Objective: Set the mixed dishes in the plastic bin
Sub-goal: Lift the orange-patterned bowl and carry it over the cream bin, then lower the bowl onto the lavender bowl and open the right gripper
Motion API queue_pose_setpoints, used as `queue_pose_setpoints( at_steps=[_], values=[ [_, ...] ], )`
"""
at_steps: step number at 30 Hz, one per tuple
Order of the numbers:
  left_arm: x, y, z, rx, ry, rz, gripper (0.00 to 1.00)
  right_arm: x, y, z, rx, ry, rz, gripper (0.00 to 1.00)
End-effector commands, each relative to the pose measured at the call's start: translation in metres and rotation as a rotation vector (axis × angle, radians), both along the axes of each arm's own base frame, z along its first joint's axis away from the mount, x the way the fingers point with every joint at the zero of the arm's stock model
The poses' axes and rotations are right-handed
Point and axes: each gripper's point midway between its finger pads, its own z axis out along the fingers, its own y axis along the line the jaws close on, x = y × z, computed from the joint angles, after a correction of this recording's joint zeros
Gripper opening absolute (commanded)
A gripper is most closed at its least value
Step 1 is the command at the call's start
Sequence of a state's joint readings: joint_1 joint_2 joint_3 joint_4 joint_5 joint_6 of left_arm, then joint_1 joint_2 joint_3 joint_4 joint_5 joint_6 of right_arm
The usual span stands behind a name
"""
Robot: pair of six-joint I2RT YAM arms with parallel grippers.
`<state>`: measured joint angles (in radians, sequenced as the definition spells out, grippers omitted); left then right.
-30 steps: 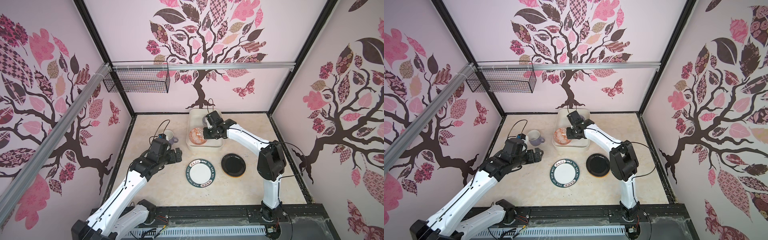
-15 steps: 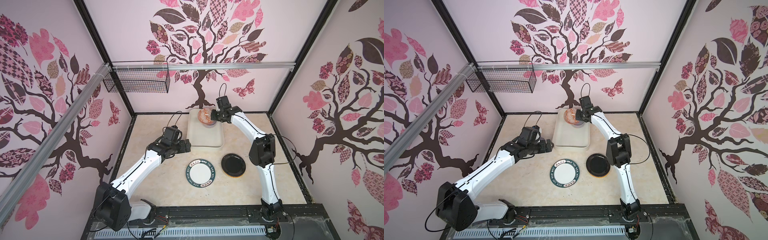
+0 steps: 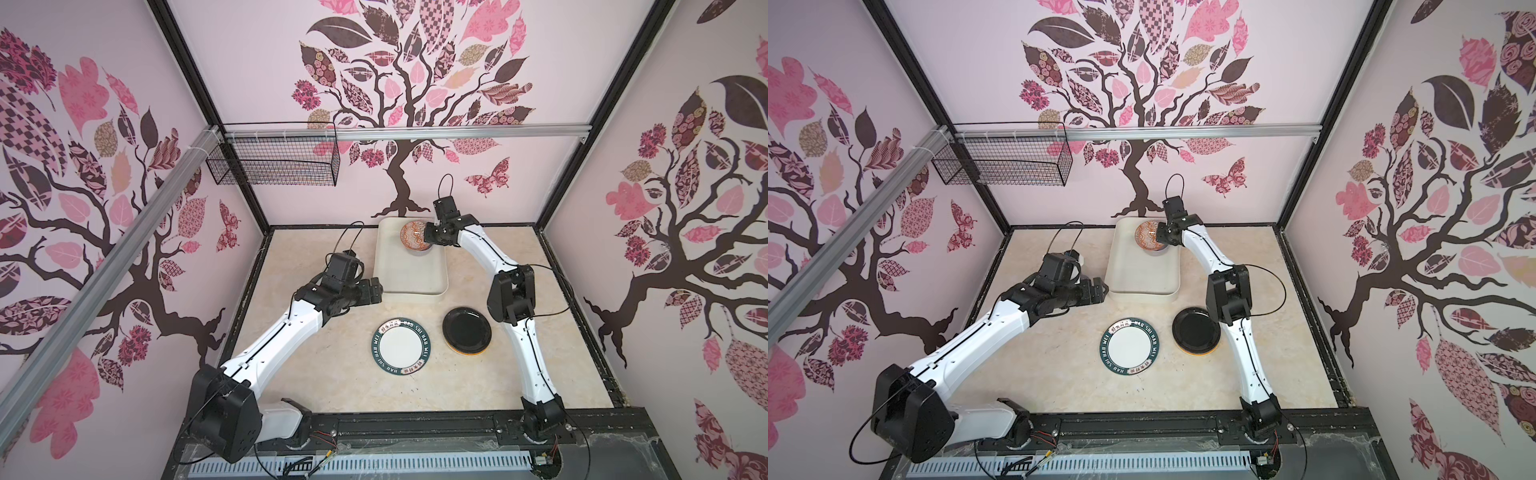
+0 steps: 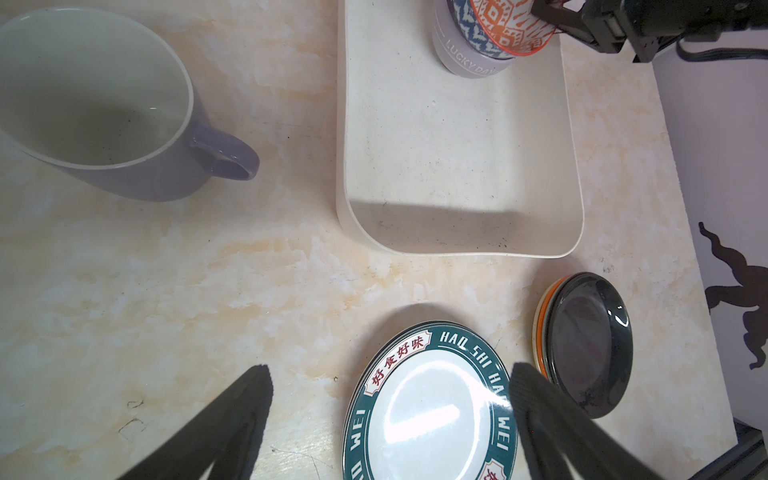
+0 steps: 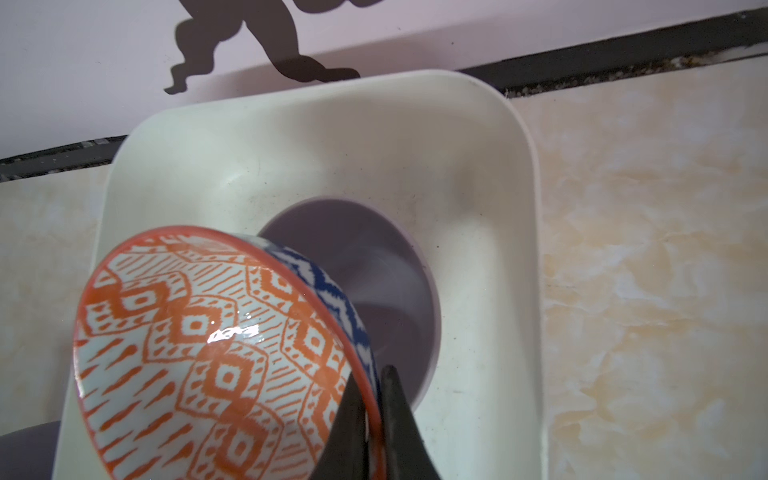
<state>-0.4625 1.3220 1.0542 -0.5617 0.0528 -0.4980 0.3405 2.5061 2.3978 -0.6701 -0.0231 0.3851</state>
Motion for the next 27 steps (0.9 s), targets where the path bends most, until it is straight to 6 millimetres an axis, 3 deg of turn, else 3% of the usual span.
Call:
queue_pose_setpoints(
  at_steps=[1,9,14,21,27],
  values=[
    [0.002,0.001,0.005,-0.009,-0.023,-0.002,0.93,0.012,0.002,-0.005,0.029,-0.020,-0.008,0.04],
    [0.003,0.000,0.002,-0.010,-0.018,-0.001,0.93,0.015,-0.008,-0.015,0.021,-0.003,-0.019,0.10],
    [0.003,-0.001,0.000,-0.014,-0.014,-0.007,0.93,0.013,-0.008,-0.019,0.019,0.007,-0.013,0.30],
    [0.003,-0.004,-0.001,-0.021,-0.009,-0.013,0.92,0.008,-0.003,0.006,0.063,-0.033,0.013,0.48],
    [0.001,-0.005,0.001,-0.031,-0.013,-0.021,0.92,-0.004,-0.007,0.046,0.059,-0.076,0.024,0.52]
  ],
)
